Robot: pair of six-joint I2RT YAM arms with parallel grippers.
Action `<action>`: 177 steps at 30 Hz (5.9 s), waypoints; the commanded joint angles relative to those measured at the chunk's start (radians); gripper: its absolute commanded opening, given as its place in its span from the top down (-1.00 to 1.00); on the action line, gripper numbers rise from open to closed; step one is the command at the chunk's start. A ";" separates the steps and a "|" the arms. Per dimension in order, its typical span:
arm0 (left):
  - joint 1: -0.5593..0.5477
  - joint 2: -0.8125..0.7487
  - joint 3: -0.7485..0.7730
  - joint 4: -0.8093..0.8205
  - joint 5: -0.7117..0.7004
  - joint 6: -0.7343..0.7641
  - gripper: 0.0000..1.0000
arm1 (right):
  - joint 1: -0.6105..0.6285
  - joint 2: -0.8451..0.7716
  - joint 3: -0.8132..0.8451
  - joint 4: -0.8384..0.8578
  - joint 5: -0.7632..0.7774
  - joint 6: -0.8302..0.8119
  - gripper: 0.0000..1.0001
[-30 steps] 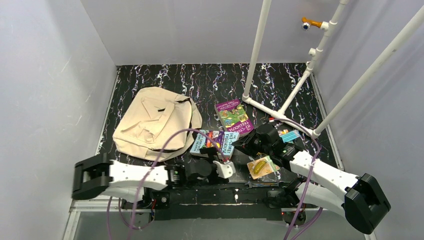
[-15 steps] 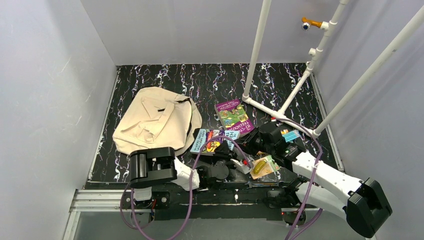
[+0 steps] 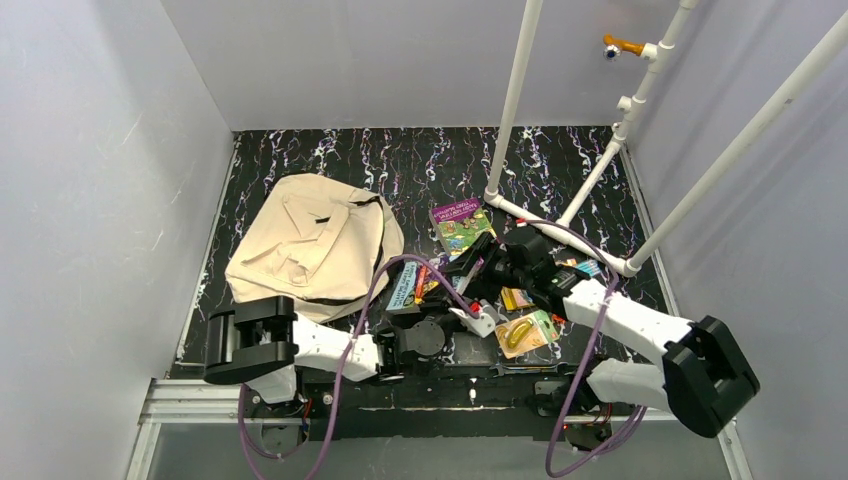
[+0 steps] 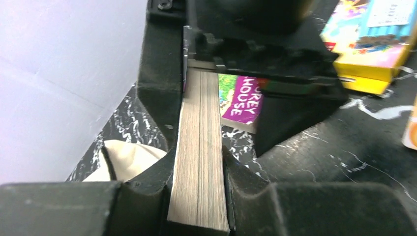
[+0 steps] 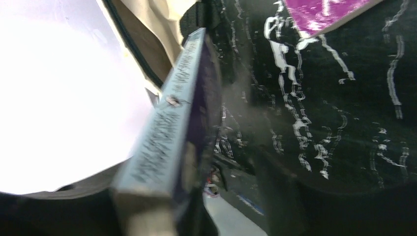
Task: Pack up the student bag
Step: Pick up the book from the center of the board, then place the book in the student bag, then pick up the book from the center of the board.
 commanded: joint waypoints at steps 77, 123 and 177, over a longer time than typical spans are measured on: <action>0.819 -0.292 0.798 -1.774 0.720 -0.759 1.00 | 0.251 1.046 0.679 1.002 0.230 -0.202 0.05; 0.618 -0.088 0.649 -1.284 0.998 -1.284 -0.75 | -0.398 0.377 0.301 -0.066 0.050 -0.907 -0.86; 0.585 0.194 0.750 -1.165 0.902 -1.474 0.06 | -0.532 0.243 0.163 -0.063 -0.133 -0.637 -0.97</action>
